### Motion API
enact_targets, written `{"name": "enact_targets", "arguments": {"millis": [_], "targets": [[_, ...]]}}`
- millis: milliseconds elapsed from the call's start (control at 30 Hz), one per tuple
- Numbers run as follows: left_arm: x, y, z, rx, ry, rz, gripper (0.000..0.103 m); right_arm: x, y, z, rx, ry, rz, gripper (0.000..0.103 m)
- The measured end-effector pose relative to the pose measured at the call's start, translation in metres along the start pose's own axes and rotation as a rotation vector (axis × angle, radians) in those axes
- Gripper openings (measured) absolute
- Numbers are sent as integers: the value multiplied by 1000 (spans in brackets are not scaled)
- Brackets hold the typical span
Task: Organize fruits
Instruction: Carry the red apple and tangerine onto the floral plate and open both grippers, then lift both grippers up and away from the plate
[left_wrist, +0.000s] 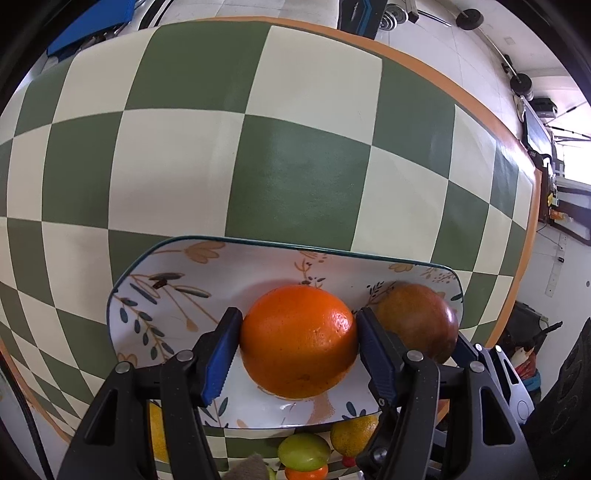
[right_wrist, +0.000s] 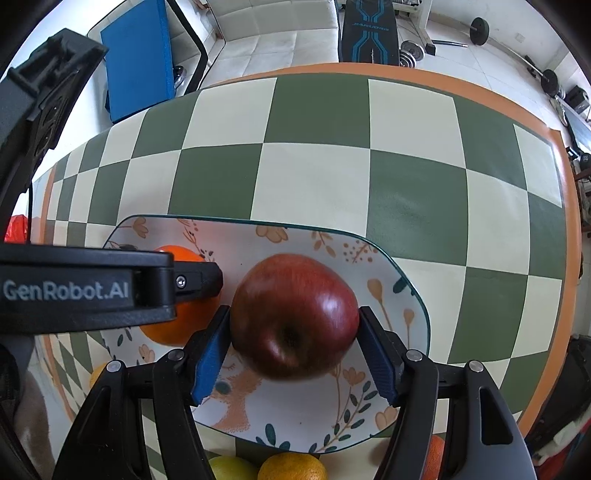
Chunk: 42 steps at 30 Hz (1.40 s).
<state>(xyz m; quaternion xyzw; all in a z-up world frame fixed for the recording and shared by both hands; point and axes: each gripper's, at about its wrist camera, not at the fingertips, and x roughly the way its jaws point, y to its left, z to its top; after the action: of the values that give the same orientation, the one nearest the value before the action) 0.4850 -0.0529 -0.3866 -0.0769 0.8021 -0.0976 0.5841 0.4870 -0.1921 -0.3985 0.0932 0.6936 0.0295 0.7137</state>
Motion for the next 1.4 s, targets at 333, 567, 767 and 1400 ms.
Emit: {"name": "enact_targets", "arguments": {"millis": [333,567,767,1400], "targets": [[-28,-5,-13,37,-126,85,84,-30,-12,-19,74,-15,26,94],[-74,7,-57,57,-333,270,84,-58,-15,-50,116,-53,-33,94],[-86,4,-110,70,-428,316,84,-83,-6,-78,120,-95,-78,94],[-145,-13,-250,121,-609,266,84,-200,28,-168,61,-304,-105,94]]}}
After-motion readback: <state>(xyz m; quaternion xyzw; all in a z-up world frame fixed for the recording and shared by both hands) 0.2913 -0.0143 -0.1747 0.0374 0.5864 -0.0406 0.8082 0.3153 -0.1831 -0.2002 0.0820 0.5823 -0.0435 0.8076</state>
